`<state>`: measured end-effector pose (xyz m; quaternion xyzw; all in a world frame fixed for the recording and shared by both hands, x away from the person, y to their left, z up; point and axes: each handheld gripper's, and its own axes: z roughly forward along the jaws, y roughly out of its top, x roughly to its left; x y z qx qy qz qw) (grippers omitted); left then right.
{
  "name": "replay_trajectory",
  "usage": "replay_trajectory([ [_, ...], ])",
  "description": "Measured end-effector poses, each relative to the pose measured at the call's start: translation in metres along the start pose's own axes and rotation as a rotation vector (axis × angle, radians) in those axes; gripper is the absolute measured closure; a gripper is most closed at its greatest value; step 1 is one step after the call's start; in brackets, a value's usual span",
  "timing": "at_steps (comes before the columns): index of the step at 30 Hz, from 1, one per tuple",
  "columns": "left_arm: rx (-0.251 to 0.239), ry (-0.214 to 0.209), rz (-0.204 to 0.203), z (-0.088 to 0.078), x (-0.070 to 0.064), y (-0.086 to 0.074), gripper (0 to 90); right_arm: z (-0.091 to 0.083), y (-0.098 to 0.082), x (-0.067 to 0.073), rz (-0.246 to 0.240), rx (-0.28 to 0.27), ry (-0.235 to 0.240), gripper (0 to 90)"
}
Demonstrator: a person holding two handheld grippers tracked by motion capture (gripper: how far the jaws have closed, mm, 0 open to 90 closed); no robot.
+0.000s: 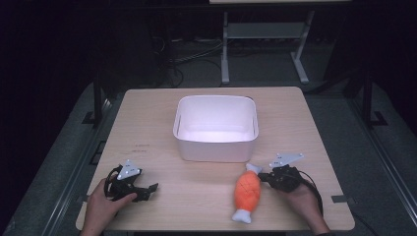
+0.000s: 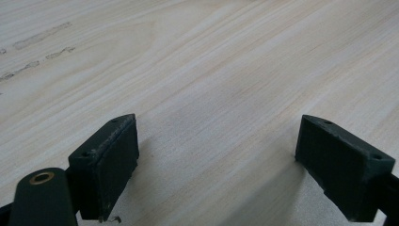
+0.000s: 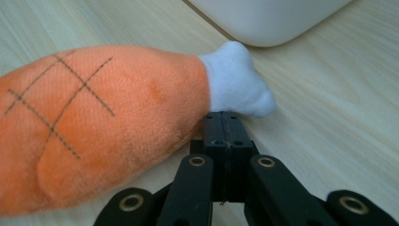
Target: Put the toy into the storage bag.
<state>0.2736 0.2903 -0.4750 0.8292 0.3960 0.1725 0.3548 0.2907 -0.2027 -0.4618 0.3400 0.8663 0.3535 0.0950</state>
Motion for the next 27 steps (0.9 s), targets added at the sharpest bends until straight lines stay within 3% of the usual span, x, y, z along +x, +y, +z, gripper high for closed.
replay_trajectory([
  [27,0.003,0.0,0.0,0.0,0.0,0.0,13.1,0.031,0.04,0.006,-0.092,-0.003,0.044,89.8],
])
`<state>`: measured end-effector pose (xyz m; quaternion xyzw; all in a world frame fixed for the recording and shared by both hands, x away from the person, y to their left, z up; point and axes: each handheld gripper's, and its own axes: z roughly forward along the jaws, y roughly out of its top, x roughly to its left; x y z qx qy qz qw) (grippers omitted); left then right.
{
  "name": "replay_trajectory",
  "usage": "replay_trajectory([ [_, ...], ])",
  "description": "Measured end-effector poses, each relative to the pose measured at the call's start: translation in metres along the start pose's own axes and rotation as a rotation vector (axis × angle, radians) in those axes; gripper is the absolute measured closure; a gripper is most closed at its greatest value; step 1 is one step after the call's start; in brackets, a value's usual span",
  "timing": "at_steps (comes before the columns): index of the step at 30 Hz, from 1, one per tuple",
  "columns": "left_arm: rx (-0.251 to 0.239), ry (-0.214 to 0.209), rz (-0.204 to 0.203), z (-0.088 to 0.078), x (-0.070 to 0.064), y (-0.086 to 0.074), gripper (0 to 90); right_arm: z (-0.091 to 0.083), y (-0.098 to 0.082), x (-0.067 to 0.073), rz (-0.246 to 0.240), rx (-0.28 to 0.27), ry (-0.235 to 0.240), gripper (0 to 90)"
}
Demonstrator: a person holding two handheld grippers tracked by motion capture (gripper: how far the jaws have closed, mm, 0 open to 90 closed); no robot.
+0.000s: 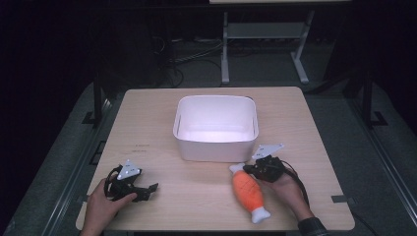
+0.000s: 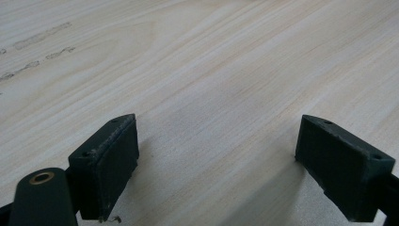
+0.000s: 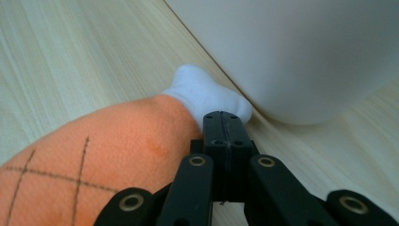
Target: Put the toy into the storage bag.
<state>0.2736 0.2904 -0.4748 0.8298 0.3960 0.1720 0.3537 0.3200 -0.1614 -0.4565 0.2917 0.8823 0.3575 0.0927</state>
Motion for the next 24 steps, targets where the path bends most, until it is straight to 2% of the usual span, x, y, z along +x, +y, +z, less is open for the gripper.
replay_trajectory([
  [11,-0.001,0.0,-0.002,0.0,0.0,0.0,13.1,0.012,0.018,0.009,-0.048,-0.004,0.021,89.8],
  [20,0.0,-0.001,-0.003,0.0,0.0,0.0,13.1,0.021,0.032,0.019,-0.099,0.019,0.042,89.7],
  [24,0.0,0.0,-0.003,0.0,0.0,0.0,13.1,0.02,0.031,0.019,-0.105,0.025,0.041,89.7],
])
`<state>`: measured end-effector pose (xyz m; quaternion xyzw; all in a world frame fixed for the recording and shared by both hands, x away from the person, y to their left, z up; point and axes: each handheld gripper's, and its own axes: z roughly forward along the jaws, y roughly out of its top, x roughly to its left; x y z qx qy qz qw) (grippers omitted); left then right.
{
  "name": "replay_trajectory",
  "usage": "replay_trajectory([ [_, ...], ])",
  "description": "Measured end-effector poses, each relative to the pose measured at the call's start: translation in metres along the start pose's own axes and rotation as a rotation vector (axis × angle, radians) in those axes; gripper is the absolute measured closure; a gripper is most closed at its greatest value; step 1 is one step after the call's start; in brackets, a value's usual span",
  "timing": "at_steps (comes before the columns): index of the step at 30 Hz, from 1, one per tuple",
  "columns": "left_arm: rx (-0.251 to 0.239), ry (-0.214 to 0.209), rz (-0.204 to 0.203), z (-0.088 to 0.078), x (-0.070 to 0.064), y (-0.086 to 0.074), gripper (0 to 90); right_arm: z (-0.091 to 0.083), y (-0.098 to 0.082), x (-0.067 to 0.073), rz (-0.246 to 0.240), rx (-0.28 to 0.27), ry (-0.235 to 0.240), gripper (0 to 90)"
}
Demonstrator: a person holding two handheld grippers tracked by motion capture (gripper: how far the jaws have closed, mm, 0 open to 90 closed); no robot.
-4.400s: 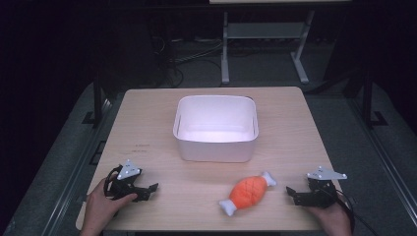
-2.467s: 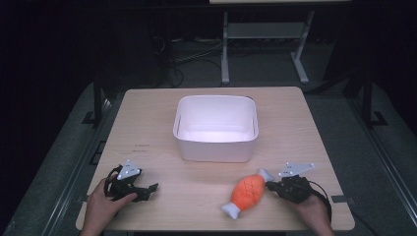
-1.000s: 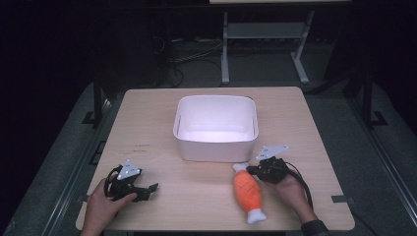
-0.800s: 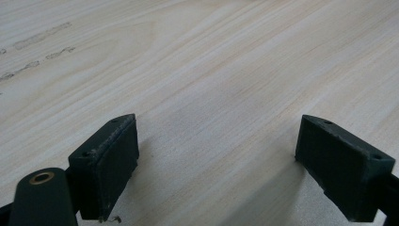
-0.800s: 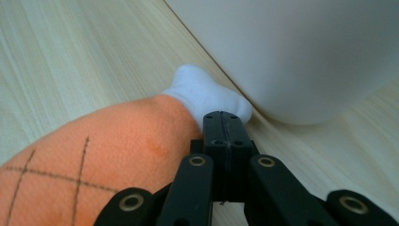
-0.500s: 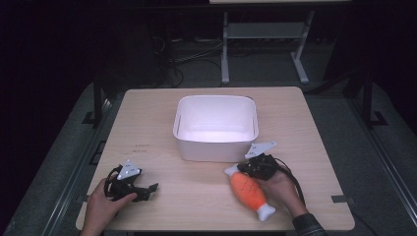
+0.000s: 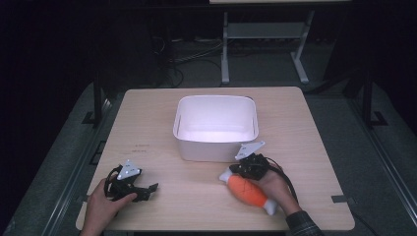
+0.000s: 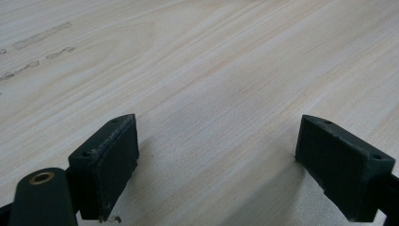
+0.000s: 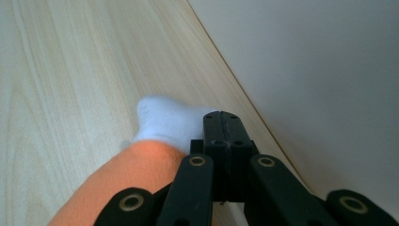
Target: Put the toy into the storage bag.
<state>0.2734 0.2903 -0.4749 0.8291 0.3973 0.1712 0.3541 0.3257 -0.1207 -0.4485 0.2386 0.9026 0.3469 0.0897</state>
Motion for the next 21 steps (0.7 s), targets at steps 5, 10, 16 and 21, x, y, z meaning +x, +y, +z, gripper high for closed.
replay_trajectory([
  [5,0.0,0.001,0.004,0.0,0.0,0.0,13.1,-0.012,-0.004,-0.001,0.031,-0.021,-0.016,89.6],
  [10,0.0,0.001,0.004,0.0,0.0,0.0,13.1,-0.027,-0.011,-0.004,0.08,-0.033,-0.02,82.1],
  [16,-0.002,0.001,0.003,0.0,0.0,0.0,13.1,-0.048,-0.022,-0.006,0.149,-0.026,-0.035,65.8],
  [21,-0.002,0.001,0.003,0.0,0.0,0.0,13.1,-0.062,-0.028,-0.002,0.188,-0.019,-0.047,51.6],
])
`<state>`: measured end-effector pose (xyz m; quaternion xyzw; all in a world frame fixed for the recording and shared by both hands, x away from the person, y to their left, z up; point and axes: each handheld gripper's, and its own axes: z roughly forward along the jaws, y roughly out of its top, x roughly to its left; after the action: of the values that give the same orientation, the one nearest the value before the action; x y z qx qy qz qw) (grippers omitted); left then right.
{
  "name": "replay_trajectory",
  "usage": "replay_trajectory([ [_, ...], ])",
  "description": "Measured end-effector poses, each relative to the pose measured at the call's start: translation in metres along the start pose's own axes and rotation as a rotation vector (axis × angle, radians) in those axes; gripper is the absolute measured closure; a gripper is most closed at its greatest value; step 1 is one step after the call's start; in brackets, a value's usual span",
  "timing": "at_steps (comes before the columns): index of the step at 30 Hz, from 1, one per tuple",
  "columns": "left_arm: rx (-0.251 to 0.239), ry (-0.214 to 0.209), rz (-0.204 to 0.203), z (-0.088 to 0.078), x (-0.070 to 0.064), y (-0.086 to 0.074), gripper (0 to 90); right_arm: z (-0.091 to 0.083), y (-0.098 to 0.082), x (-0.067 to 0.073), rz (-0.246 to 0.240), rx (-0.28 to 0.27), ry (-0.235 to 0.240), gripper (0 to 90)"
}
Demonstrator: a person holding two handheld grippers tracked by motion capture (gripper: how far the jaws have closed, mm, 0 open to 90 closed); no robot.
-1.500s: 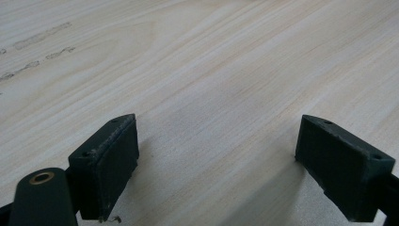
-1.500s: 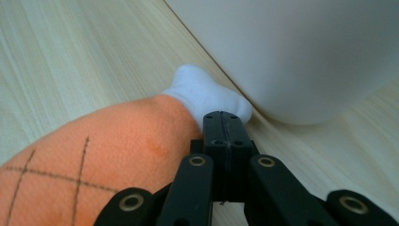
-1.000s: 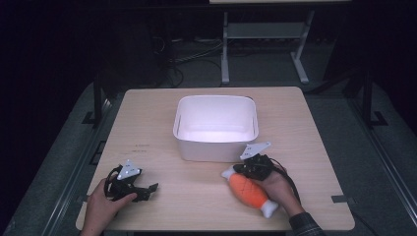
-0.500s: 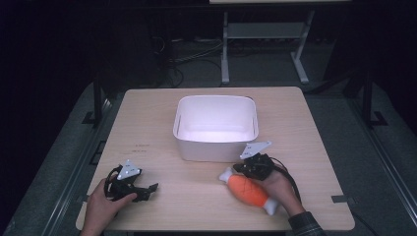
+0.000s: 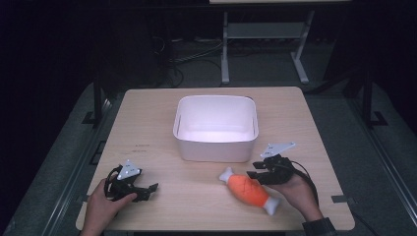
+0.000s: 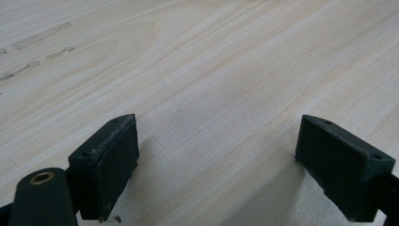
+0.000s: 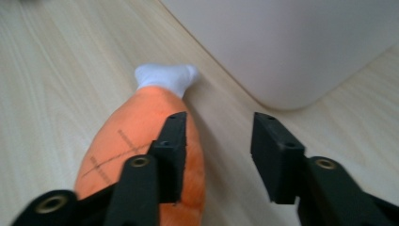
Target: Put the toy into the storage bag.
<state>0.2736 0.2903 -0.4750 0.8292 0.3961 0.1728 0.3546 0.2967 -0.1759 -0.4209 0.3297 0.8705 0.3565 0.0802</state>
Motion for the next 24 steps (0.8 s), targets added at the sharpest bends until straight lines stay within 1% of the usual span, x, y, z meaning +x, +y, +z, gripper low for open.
replay_trajectory([
  [1,0.0,0.0,0.0,0.0,0.0,0.0,13.1,-0.002,-0.001,0.001,-0.003,0.004,-0.007,48.4],
  [3,0.0,0.0,0.0,0.0,0.0,0.0,13.1,-0.006,-0.003,0.004,0.011,0.002,-0.007,42.1],
  [4,0.0,0.0,0.0,0.0,0.0,0.0,13.1,-0.007,-0.004,0.006,0.017,0.007,-0.014,38.5],
  [5,0.0,0.0,0.0,0.0,0.0,0.0,13.1,-0.01,-0.005,0.01,0.015,0.009,-0.011,37.3],
  [6,0.0,0.0,0.001,0.0,0.0,0.0,13.1,-0.01,-0.005,0.01,0.015,0.009,-0.011,37.3],
  [8,0.0,0.0,0.0,0.0,0.0,0.0,13.1,-0.012,-0.007,0.015,0.012,0.012,-0.014,31.7],
  [9,0.0,0.0,0.0,0.0,0.0,0.0,13.1,-0.012,-0.009,0.019,0.01,0.017,-0.007,24.3],
  [10,0.0,0.0,0.0,0.0,0.0,0.0,13.1,-0.012,-0.009,0.019,0.01,0.017,-0.007,24.3],
  [11,0.0,0.0,0.0,0.0,0.0,0.0,13.1,-0.011,-0.009,0.021,0.008,0.027,-0.005,19.9],
  [12,0.0,0.0,0.0,0.0,0.0,0.0,13.1,-0.009,-0.01,0.024,0.011,0.039,-0.002,13.7],
  [13,-0.001,0.0,0.0,0.0,0.0,0.0,13.1,-0.005,-0.011,0.027,0.006,0.061,-0.004,10.5],
  [14,0.0,0.0,0.0,0.0,0.0,0.0,13.1,-0.005,-0.011,0.027,0.006,0.061,-0.004,10.5],
  [15,0.0,0.0,0.0,0.0,0.0,0.0,13.1,-0.003,-0.011,0.029,0.009,0.071,-0.01,7.1],
  [16,-0.001,0.0,0.0,0.0,0.0,0.0,13.1,0.002,-0.012,0.031,0.007,0.087,0.002,4.9],
  [17,-0.001,0.0,-0.001,0.0,0.0,0.0,13.1,0.004,-0.012,0.032,0.007,0.091,0.008,2.9],
  [19,0.0,0.0,0.0,0.0,0.0,0.0,13.1,0.006,-0.012,0.033,0.01,0.09,0.007,2.8],
  [24,-0.001,0.0,0.0,0.0,0.0,0.0,13.1,0.012,-0.011,0.037,0.0,0.101,0.022,2.4],
])
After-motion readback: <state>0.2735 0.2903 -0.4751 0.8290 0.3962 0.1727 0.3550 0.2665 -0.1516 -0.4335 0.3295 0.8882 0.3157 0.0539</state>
